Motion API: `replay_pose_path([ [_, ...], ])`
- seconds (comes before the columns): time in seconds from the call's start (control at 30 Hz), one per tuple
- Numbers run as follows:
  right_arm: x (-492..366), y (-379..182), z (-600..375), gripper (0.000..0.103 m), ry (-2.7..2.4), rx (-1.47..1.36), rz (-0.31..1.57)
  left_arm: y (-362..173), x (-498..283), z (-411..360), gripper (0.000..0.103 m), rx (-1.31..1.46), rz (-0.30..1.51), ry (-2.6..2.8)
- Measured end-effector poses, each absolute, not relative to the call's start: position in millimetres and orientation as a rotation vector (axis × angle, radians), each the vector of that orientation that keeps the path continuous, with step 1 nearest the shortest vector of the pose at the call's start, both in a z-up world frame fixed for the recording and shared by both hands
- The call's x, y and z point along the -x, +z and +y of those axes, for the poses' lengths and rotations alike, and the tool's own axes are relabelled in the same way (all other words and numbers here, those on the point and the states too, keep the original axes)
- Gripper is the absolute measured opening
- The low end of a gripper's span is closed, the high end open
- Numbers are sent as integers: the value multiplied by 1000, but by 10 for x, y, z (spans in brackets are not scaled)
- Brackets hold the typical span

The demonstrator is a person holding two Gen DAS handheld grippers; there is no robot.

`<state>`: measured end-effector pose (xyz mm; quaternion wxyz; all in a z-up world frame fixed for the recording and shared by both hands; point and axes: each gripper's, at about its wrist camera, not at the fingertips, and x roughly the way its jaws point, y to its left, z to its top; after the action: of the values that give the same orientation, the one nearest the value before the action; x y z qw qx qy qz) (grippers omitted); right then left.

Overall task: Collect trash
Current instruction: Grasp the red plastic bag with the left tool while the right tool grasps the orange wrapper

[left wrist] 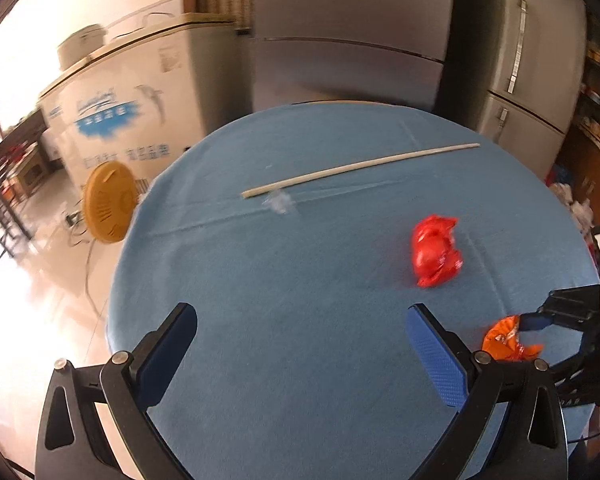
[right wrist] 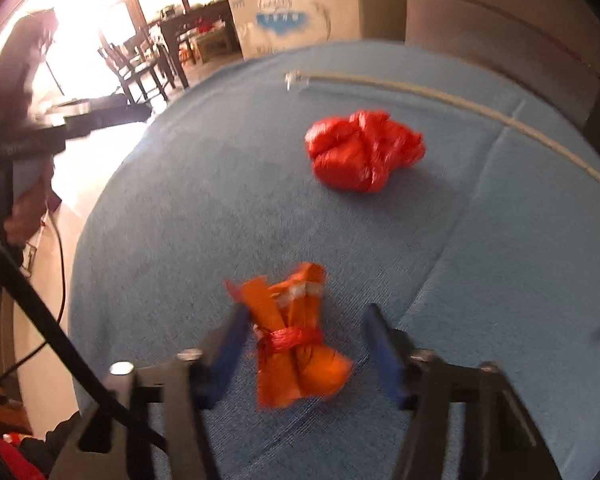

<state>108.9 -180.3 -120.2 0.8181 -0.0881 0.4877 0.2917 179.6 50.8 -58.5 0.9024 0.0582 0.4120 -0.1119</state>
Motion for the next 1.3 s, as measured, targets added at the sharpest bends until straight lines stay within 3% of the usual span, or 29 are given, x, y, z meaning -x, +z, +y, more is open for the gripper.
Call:
replay_pose_path([
  [0.1, -1079, -1212, -1804, 44, 634, 200, 1032, -548, -1957, 300, 103, -137, 865, -297],
  [0.63, -675, -1056, -2739, 42, 490, -217, 1021, -967, -2616, -778, 103, -148, 1039, -391],
  [0.67, -617, -1044, -2819, 42, 482, -249, 1011, -1004, -2623, -807, 100, -159, 1044, -375],
  [0.73, -544, -1027, -2926, 42, 465, -302, 999, -1076, -2626, -830, 83, -160, 1064, -378],
  [0.8, -440, -1008, -3028, 42, 440, -339, 986, -1154, -2649, -849, 49, -133, 1105, -374],
  [0.97, -230, -990, -3248, 42, 406, -430, 960, -1135, -2578, -782, 43, -50, 1098, -318],
  [1.3, 134, -810, -3562, 42, 354, -474, 868, -511, -1661, -1101, 43, -132, 909, -267],
])
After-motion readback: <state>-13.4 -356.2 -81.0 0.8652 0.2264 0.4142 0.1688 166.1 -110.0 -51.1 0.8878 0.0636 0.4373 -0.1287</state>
